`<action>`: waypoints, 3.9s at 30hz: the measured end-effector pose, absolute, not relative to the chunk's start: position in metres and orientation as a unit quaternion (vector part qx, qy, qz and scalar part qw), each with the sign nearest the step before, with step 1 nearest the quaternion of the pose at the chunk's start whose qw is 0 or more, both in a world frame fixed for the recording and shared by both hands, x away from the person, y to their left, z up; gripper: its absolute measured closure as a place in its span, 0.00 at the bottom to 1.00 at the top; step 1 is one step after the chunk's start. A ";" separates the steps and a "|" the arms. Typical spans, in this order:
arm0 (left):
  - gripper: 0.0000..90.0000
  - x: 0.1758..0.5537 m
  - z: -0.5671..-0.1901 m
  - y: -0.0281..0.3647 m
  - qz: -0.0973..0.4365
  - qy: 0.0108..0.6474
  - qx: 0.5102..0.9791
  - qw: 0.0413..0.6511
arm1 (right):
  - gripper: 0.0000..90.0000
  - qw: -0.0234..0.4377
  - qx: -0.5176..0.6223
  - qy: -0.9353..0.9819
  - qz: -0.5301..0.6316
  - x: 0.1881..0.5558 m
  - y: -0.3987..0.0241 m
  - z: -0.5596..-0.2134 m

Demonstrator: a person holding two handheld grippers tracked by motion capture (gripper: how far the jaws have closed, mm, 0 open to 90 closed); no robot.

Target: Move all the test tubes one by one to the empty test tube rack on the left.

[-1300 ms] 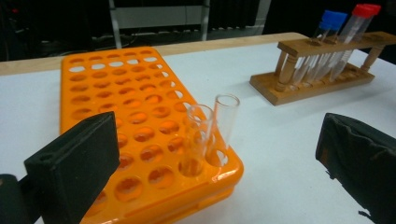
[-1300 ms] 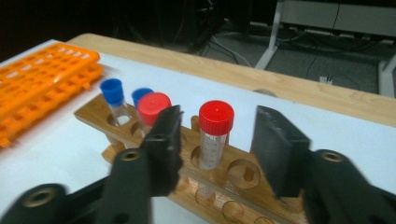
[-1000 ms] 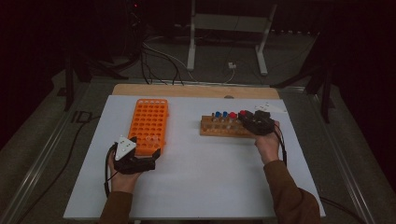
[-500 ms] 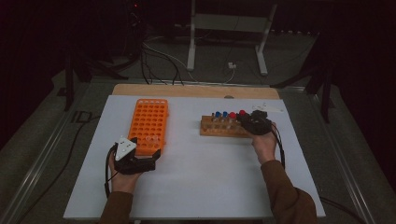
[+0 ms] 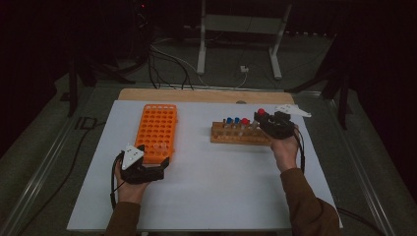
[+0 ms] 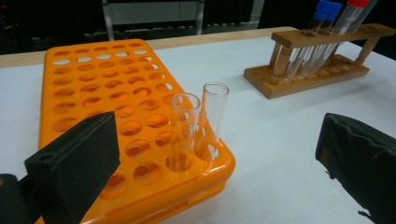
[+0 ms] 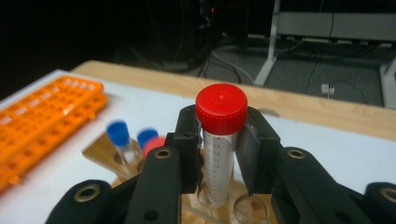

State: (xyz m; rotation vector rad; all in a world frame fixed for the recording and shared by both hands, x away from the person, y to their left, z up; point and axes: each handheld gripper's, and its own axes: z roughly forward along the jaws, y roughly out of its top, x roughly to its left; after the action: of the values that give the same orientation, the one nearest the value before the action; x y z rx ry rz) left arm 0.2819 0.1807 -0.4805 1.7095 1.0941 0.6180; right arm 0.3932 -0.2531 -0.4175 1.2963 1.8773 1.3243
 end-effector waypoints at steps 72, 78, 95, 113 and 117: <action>0.83 0.306 -0.434 0.064 0.214 0.325 0.758 0.525 | 0.19 0.143 0.342 0.752 0.544 0.330 -0.164 -0.398; 0.83 0.301 -0.435 0.086 0.208 0.334 0.752 0.529 | 0.04 0.161 0.357 0.748 0.536 0.335 -0.187 -0.410; 0.83 0.289 -0.436 0.148 0.231 0.373 0.731 0.523 | 0.00 0.200 0.390 0.731 0.523 0.329 -0.236 -0.428; 0.83 0.282 -0.441 0.188 0.261 0.408 0.714 0.506 | 0.00 0.210 0.405 0.716 0.529 0.322 -0.255 -0.431; 0.83 0.281 -0.444 0.196 0.276 0.415 0.712 0.495 | 0.00 0.210 0.406 0.714 0.530 0.321 -0.257 -0.431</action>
State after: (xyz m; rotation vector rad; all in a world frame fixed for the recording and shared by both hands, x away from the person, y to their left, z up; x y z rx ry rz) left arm 0.2815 0.1960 -0.4444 1.7249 1.0047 0.6689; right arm 0.3214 -0.2568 -0.4313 1.1289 1.9863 1.4744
